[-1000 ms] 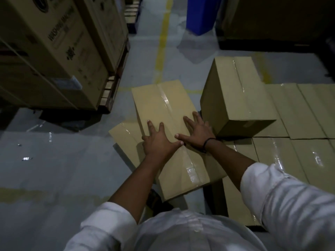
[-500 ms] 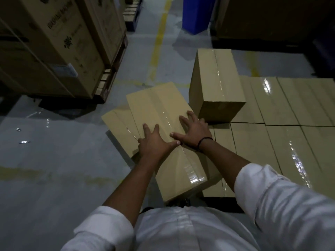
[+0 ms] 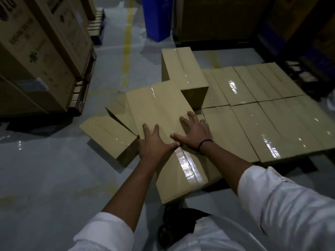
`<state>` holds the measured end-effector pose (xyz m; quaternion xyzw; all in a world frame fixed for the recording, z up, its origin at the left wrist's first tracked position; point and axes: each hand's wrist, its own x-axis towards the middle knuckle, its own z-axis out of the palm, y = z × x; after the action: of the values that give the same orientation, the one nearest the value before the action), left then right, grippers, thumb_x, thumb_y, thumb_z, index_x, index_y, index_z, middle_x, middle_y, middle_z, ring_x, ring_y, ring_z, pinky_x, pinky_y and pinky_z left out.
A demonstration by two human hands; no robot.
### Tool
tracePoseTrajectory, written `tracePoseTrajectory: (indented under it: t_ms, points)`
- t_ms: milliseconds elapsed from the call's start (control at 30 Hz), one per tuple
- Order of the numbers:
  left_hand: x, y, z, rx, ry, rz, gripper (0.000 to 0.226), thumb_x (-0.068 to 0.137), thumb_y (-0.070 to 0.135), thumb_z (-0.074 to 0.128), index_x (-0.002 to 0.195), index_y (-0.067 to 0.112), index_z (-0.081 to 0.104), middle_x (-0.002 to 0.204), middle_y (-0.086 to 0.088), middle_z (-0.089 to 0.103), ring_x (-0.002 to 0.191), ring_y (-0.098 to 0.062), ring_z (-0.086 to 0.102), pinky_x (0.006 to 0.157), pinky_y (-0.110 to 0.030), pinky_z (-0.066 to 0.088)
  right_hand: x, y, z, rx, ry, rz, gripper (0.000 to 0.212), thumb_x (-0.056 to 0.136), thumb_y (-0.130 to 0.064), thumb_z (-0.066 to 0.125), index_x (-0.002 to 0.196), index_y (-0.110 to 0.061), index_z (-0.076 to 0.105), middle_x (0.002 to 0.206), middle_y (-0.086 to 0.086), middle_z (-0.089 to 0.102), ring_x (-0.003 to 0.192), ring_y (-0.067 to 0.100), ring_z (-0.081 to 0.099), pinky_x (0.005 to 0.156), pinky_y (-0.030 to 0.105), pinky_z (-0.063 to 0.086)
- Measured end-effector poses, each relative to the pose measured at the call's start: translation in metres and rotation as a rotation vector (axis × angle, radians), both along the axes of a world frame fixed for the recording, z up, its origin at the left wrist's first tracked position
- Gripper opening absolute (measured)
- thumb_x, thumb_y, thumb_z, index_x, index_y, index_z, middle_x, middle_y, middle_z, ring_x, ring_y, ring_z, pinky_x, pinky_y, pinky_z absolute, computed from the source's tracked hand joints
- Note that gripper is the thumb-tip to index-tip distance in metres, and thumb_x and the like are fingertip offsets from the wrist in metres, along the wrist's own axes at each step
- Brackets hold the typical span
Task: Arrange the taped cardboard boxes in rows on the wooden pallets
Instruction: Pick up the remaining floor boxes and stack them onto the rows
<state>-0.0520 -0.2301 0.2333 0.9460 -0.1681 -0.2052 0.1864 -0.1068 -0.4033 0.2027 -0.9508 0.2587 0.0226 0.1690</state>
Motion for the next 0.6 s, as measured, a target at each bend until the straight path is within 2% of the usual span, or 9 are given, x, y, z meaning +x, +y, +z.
tracePoseTrajectory:
  t_ms: [100,267,433,600]
  points:
    - [-0.026,-0.006,-0.003,0.003,-0.006,-0.047,0.124,0.066,0.088,0.066,0.163,0.03,0.015,0.172,-0.006,-0.01,0.149,-0.051,0.021,0.117,-0.057,0.031,-0.036,-0.003,0.002,0.007,0.011,-0.038,0.104,0.069,-0.095,0.045,0.156,-0.039,0.032,0.167,-0.005,0.014,0.14,0.038,0.035,0.114,0.054,0.034]
    - [-0.064,-0.028,-0.006,0.004,-0.012,-0.132,0.125,0.062,0.092,0.064,0.162,0.031,0.018,0.172,-0.007,-0.007,0.148,-0.05,0.025,0.115,-0.056,0.034,-0.091,-0.021,0.005,0.025,0.004,-0.113,0.104,0.069,-0.094,0.046,0.156,-0.039,0.032,0.166,-0.006,0.015,0.139,0.039,0.036,0.112,0.053,0.035]
    - [-0.096,-0.075,-0.004,0.012,-0.058,-0.222,0.127,0.058,0.096,0.061,0.16,0.032,0.022,0.171,-0.006,-0.002,0.145,-0.053,0.029,0.111,-0.061,0.039,-0.138,-0.061,0.012,0.054,-0.022,-0.188,0.099,0.072,-0.089,0.053,0.155,-0.039,0.034,0.167,-0.005,0.016,0.137,0.038,0.036,0.112,0.052,0.035]
    - [-0.127,-0.138,-0.006,0.003,-0.076,-0.311,0.127,0.06,0.095,0.062,0.16,0.028,0.022,0.171,-0.01,-0.003,0.145,-0.049,0.032,0.113,-0.056,0.039,-0.178,-0.119,0.01,0.052,-0.014,-0.259,0.097,0.073,-0.089,0.054,0.154,-0.039,0.034,0.166,-0.005,0.015,0.139,0.04,0.034,0.114,0.052,0.033]
